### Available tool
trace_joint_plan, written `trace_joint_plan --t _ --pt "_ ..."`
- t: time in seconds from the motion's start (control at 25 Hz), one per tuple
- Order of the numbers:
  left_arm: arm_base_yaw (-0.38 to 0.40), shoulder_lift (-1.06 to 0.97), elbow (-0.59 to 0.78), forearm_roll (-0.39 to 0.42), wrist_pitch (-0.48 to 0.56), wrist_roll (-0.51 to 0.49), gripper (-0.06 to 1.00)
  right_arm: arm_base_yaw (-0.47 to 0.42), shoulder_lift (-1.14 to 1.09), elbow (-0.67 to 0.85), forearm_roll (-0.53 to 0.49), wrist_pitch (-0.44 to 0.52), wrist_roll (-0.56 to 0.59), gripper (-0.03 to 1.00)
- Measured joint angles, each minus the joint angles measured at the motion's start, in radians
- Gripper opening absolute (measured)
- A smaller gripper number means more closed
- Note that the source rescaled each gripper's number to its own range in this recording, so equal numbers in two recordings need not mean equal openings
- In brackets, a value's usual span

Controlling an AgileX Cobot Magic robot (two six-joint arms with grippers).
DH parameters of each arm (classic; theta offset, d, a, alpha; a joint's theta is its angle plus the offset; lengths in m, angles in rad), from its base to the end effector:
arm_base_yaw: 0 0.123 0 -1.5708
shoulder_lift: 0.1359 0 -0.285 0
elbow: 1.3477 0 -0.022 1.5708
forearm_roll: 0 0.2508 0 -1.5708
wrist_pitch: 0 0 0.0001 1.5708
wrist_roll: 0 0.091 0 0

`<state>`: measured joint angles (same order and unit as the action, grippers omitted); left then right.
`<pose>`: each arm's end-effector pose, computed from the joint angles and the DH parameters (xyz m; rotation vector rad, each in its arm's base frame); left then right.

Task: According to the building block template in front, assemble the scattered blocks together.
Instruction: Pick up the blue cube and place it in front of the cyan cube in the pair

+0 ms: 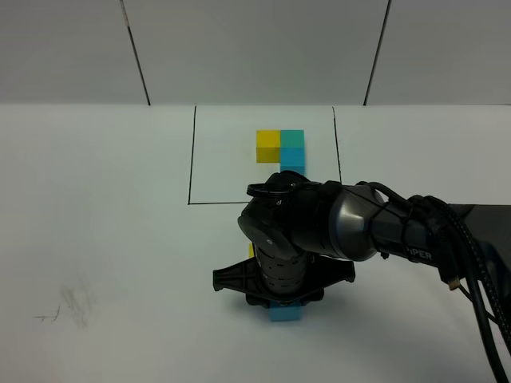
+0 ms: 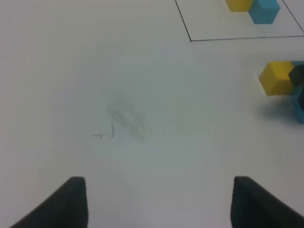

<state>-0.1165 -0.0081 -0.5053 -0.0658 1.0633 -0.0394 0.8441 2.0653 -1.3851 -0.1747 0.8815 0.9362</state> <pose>-0.0075 -0.0044 0.2786 0.0821 2.0346 -0.1766 0.2732 0.2890 0.1416 -0.0188 2.9722 -0.0201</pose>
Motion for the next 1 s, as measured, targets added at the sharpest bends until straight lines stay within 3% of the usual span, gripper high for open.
trace_joint_plan --t 1.0 --pt "0.000 0.000 0.000 0.000 0.000 0.000 0.40 -0.047 0.038 -0.005 0.021 -0.031 -0.034 0.19"
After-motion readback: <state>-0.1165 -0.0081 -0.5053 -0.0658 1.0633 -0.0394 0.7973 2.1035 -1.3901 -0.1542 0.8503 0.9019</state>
